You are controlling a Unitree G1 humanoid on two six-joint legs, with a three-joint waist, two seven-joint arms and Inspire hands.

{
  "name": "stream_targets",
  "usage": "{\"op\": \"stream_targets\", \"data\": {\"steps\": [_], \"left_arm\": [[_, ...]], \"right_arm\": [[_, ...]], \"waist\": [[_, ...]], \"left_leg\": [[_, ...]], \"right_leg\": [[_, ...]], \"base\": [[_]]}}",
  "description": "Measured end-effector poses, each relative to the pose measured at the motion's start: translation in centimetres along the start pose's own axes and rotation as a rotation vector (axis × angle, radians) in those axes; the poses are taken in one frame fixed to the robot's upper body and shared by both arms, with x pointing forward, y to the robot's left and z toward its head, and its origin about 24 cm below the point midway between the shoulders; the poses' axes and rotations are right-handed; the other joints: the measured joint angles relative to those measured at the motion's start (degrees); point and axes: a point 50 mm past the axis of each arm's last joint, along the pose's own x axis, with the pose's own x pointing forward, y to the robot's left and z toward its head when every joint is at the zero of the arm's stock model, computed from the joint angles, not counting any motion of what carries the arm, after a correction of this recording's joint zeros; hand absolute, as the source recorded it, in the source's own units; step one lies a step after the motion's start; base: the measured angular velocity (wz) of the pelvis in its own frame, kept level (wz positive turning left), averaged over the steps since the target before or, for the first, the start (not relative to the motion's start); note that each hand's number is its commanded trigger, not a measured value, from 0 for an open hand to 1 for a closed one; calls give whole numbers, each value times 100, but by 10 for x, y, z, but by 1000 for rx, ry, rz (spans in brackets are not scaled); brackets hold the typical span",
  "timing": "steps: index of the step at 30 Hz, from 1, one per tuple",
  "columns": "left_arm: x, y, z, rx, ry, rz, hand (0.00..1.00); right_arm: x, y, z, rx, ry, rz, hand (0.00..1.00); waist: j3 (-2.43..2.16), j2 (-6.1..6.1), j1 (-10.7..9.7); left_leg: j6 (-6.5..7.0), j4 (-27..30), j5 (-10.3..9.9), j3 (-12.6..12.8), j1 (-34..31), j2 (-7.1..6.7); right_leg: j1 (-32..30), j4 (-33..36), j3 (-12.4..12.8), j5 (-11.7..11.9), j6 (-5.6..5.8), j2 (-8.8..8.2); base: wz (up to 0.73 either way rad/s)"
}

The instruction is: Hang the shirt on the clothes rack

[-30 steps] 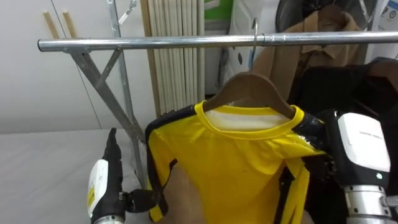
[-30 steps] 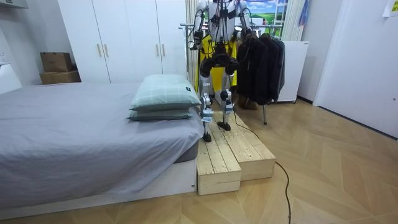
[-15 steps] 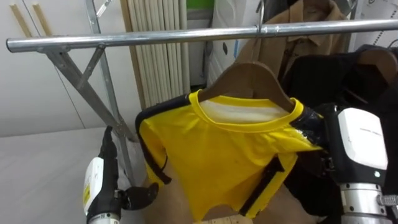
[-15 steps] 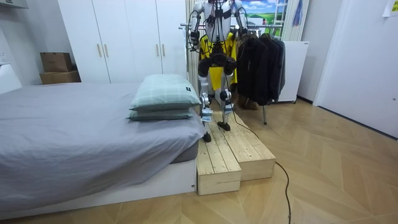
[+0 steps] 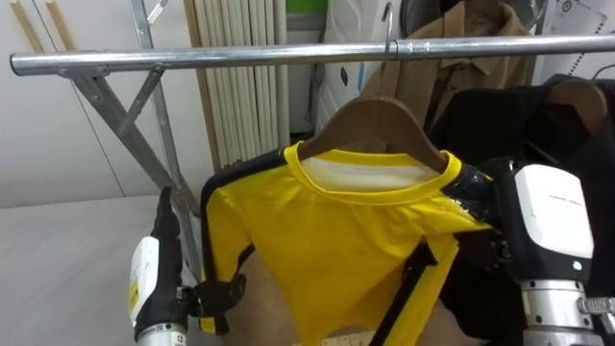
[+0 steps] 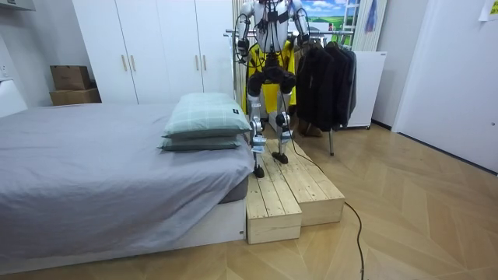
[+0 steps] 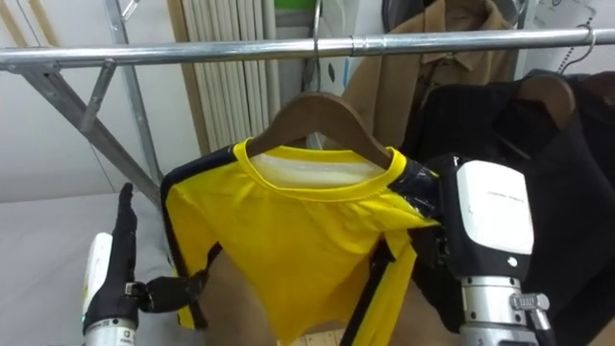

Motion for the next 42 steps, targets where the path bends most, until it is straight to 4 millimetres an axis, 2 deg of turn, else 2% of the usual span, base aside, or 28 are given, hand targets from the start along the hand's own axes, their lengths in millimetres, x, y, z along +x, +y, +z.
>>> {"op": "stream_targets", "data": {"steps": [5,13,14,16,17,25,27,29,30,34,36,40,42], "left_arm": [[2,0,4,-12,-23,2,0],[2,1,3,-10,-21,2,0],[2,1,3,-9,-22,1,0],[2,1,3,-5,-23,4,0],[2,2,3,-5,-23,5,0],[3,5,1,9,-27,5,0],[1,5,-1,14,-24,-11,0],[-2,8,-5,27,-18,-25,0],[-4,9,-9,38,-6,-35,0],[-11,7,-32,83,82,-99,0],[-24,6,-56,123,185,-145,0],[-45,8,-86,173,321,-190,0],[-57,11,-103,205,403,-209,0]], "right_arm": [[9,-5,2,-8,-32,-24,100],[11,-8,2,-18,-42,-30,100],[11,-8,2,-18,-42,-30,100],[11,-8,2,-16,-46,-30,100],[11,-8,2,-16,-48,-30,100],[11,-9,2,22,-38,-28,100],[12,-10,-1,43,-27,-19,100],[14,-13,-4,59,-19,-16,100],[17,-14,-4,63,-21,-17,100],[26,-19,0,62,-43,-31,100],[30,-22,1,55,-55,-29,100],[30,-22,0,50,-54,-21,100],[30,-21,-1,58,-51,-11,100]], "waist": [[1,-1,43],[6,-25,163],[6,-25,174],[6,-25,224],[6,-25,223],[8,-28,232],[20,-48,238],[51,-98,241],[69,-124,240],[67,-116,259],[65,-121,335],[62,-125,373],[63,-130,456]], "left_leg": [[36,0,25,-91,30,4],[61,-54,39,-159,3,12],[66,-70,43,-165,14,13],[67,-85,43,-167,60,28],[68,-85,43,-168,63,29],[69,-63,45,-201,57,3],[76,-52,49,-267,54,-4],[77,-32,50,-301,48,1],[77,-29,50,-311,39,13],[72,-102,52,-368,47,35],[70,-90,53,-401,55,46],[69,-80,54,-498,70,61],[69,-81,54,-519,85,68]], "right_leg": [[56,-21,-78,20,-12,-28],[100,-123,-132,92,-22,-39],[100,-118,-171,95,-27,-40],[98,-121,-500,131,-92,-71],[96,-123,-565,132,-105,-82],[97,-121,-606,127,-112,-119],[114,-122,-645,125,-110,-139],[135,-140,-682,125,-112,-149],[151,-179,-710,133,-123,-151],[180,-209,-765,150,-147,-140],[174,-209,-767,146,-163,-111],[217,-212,-924,123,-196,-142],[248,-240,-962,122,-196,-150]], "base": [[9],[3],[-5],[-7],[0],[1],[10],[9],[6],[5],[-2],[10],[6]]}}
